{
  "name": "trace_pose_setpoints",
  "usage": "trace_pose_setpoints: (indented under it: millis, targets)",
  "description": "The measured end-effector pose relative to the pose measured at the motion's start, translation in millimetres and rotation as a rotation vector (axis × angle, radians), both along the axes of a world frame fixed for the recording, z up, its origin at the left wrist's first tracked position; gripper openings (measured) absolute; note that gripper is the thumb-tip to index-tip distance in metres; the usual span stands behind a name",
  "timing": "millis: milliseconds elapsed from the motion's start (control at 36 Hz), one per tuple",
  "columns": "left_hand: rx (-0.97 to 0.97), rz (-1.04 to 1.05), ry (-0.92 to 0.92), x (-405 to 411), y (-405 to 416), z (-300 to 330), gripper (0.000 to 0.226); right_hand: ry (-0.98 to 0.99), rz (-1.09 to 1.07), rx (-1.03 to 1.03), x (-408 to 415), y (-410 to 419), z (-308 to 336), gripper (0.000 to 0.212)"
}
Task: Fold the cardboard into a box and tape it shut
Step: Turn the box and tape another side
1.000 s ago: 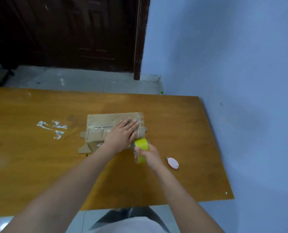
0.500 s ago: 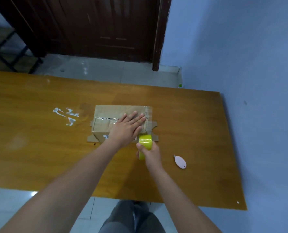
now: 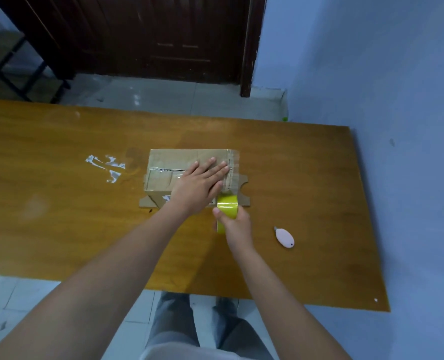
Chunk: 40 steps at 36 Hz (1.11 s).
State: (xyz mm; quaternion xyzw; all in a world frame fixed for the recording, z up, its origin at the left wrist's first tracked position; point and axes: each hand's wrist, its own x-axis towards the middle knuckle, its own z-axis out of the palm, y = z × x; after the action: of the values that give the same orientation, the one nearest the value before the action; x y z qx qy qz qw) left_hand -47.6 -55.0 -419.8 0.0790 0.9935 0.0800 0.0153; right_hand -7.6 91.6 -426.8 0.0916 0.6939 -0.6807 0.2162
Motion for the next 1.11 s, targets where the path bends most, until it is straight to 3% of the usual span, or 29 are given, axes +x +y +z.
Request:
trace_pose_setpoints:
  millis: [83, 250, 389, 500, 639, 972, 1111]
  targets:
    - [0.015, -0.007, 0.026, 1, 0, -2, 0.046, -0.05, -0.018, 0.009, 3, -2, -5, 0.004]
    - [0.042, -0.004, 0.061, 1, 0, -3, 0.045, -0.059, -0.016, 0.027, 3, -6, -12, 0.011]
    - [0.037, -0.003, 0.038, 0, 0, -2, 0.046, -0.19, 0.025, -0.01, -7, -5, -16, 0.004]
    - [0.041, 0.001, 0.023, 0, -1, -2, 0.046, -0.229, 0.032, -0.006, -13, -2, -21, 0.009]
    - [0.042, 0.002, 0.012, 0, 0, -1, 0.047, -0.439, 0.083, -0.077, -24, 0, -21, 0.026]
    - [0.034, -0.001, -0.033, 3, -1, 1, 0.049, -0.363, 0.291, 0.01, -24, 10, -32, 0.036]
    - [0.088, 0.002, -0.083, -2, -4, 5, 0.049, -0.217, 0.316, 0.003, -18, 18, -30, 0.045]
